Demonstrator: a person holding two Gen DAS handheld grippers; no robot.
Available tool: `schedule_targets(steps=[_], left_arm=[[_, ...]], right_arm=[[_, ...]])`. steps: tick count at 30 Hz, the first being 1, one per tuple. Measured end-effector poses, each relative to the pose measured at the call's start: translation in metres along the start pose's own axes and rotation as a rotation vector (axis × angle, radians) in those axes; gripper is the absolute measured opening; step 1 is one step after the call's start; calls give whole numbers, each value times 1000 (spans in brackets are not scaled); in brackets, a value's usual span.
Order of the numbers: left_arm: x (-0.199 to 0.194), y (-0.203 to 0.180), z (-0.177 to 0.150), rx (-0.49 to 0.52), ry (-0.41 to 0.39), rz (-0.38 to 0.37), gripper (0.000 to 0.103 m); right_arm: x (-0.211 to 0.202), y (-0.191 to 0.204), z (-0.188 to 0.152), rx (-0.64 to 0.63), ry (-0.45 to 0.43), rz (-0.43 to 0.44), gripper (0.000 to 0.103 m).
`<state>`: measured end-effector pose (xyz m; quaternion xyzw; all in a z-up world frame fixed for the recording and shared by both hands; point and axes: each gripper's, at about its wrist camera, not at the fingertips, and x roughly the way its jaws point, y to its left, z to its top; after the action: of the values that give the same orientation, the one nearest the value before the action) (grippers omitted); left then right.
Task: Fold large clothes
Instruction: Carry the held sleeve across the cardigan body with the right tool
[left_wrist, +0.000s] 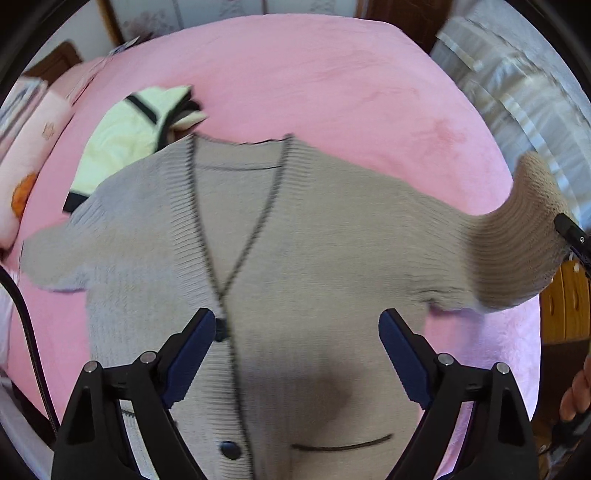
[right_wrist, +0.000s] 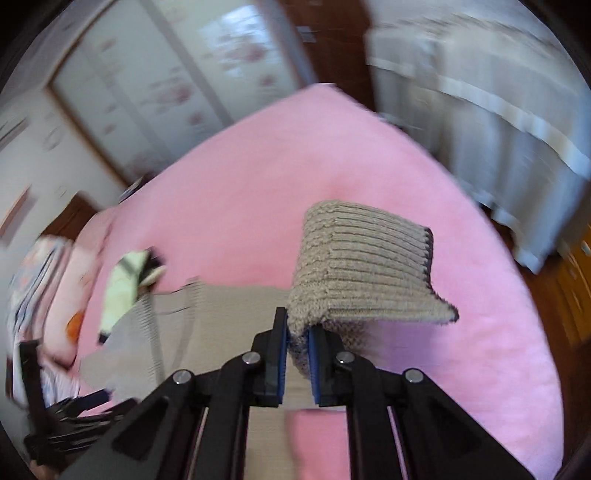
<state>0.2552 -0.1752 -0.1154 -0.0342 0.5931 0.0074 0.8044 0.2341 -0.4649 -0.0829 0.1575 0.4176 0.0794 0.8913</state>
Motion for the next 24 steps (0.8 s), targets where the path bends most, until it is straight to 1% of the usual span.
schedule_targets(steps=[2, 3, 5, 7, 9, 10, 11, 13, 15, 17, 20, 24], left_arm=[[3, 25, 1, -25, 6, 11, 88], [6, 41, 1, -40, 9, 19, 88], [10, 69, 2, -62, 13, 26, 88], [15, 89, 0, -70, 18, 30, 88], [21, 112, -4, -78, 22, 26, 88], [26, 122, -5, -84, 26, 23, 88], [32, 133, -7, -90, 33, 18, 88], [42, 145, -11, -99, 48, 6, 88], [51, 153, -14, -102, 60, -18, 88], [57, 152, -17, -99, 67, -39, 88], [69, 146, -16, -88, 77, -92, 88], [83, 130, -10, -72, 95, -205, 88]], right_arm=[[23, 47, -7, -74, 19, 25, 10], [33, 56, -8, -89, 30, 32, 10], [68, 93, -20, -123, 74, 57, 10], [94, 124, -41, -161, 107, 45, 10], [132, 145, -63, -200, 168, 23, 13], [146, 150, -73, -213, 199, 19, 16], [163, 155, -85, -223, 241, 21, 26], [185, 163, -107, -244, 294, -17, 37], [191, 167, -120, -261, 317, -41, 39], [184, 163, -130, -258, 330, -36, 39], [167, 151, -136, -240, 341, -31, 39], [136, 127, -139, -192, 330, -7, 39]])
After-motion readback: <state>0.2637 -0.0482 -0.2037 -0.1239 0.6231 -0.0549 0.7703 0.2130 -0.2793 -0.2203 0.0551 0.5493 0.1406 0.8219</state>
